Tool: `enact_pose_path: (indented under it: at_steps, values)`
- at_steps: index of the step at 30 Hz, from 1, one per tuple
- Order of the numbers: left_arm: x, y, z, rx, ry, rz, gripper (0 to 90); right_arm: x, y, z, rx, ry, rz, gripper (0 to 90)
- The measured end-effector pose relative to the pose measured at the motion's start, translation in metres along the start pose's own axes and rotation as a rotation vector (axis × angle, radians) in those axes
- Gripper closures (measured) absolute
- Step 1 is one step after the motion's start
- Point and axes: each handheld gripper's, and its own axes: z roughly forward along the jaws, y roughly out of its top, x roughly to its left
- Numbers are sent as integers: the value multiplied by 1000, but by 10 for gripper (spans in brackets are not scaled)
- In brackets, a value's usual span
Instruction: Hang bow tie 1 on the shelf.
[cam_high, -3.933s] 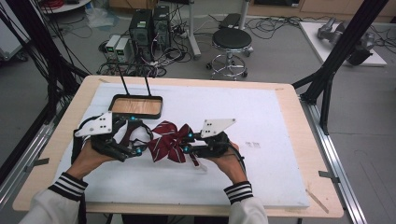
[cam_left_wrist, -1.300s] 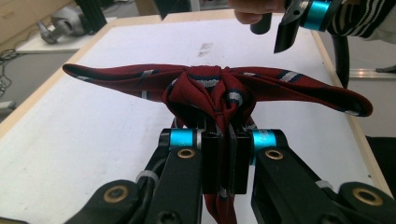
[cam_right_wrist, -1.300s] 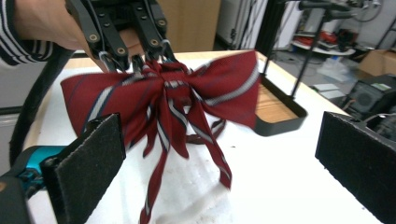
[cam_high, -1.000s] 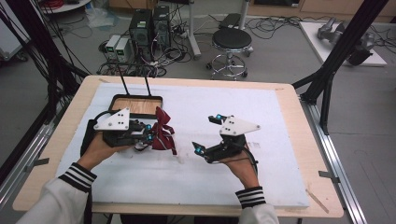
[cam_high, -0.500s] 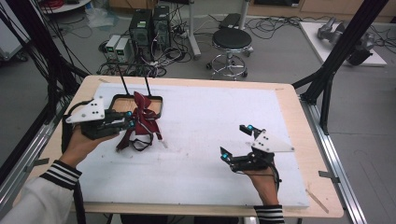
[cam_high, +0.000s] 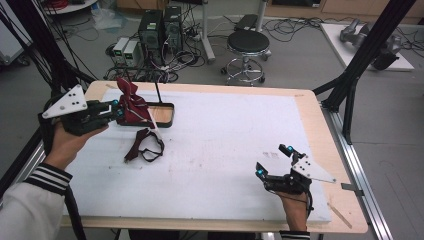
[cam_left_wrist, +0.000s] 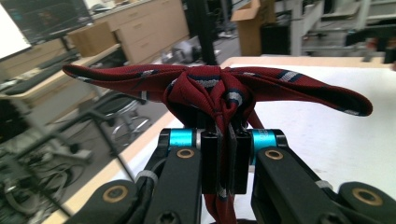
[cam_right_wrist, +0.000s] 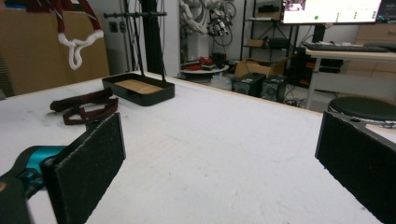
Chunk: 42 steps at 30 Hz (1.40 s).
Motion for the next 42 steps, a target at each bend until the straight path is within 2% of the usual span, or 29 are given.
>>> enact_pose_path:
  at_steps: [5,13,18,25,33,42]
  values:
    - [11,4,-9,1,78,-14,862,-5,-6,-3,3,-23,15,7]
    - [22,-1,-21,30,184,-43,863,-9,-9,-6,-14,-70,27,7]
    - [28,-4,-26,61,233,-55,862,-12,-14,-5,3,-71,42,6]
    - [38,-9,-34,75,280,-73,862,-12,-18,-3,14,-84,33,6]
    - [52,-17,-38,106,346,-125,862,-7,-20,-3,-47,-97,2,6]
    - [72,-21,-37,141,418,-180,861,-3,-27,-2,-65,-112,-15,6]
